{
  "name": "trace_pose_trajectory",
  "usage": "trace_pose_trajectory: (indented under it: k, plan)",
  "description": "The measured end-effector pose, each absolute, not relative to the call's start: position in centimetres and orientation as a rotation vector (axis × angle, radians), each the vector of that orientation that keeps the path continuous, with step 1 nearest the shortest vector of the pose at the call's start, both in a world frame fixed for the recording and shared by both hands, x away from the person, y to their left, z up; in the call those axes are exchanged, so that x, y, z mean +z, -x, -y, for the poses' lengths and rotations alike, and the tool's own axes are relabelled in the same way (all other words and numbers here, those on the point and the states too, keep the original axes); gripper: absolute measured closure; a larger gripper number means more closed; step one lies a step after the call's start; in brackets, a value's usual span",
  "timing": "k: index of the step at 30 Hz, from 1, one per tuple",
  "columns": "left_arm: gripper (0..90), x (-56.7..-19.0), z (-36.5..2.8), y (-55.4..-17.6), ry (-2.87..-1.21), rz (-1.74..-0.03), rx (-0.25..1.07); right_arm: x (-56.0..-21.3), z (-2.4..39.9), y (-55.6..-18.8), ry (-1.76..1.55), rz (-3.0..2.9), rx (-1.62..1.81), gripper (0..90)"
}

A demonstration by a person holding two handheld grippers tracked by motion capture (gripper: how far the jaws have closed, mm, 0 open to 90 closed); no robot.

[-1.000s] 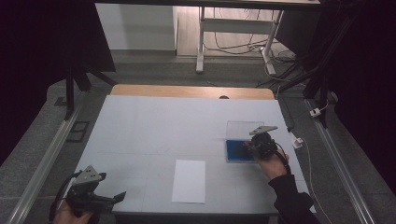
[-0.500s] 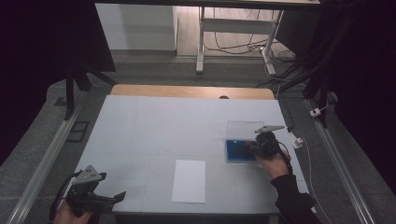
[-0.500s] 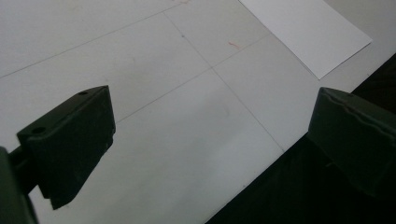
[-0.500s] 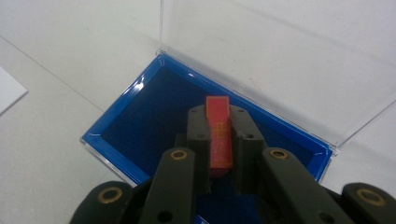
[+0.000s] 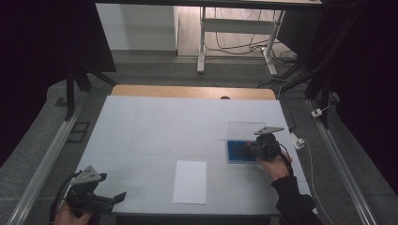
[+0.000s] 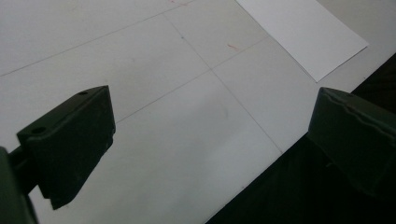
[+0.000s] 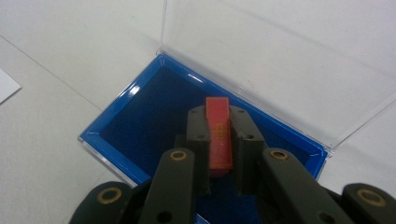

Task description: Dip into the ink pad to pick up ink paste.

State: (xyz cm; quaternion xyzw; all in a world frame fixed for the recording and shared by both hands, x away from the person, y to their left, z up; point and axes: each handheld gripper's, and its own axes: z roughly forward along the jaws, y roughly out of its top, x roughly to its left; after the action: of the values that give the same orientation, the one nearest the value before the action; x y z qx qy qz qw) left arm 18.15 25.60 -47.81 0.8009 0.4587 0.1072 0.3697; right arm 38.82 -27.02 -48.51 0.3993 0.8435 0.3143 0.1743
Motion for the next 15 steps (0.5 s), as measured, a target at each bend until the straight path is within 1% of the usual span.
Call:
trace_pose_trajectory:
  k: [15]
  plan:
    - [1.0, -47.81, -25.59, -18.12, -2.056, -1.178, 0.276, -47.67, 27.03, -38.27, -1.118, -2.382, 0.984, 80.0]
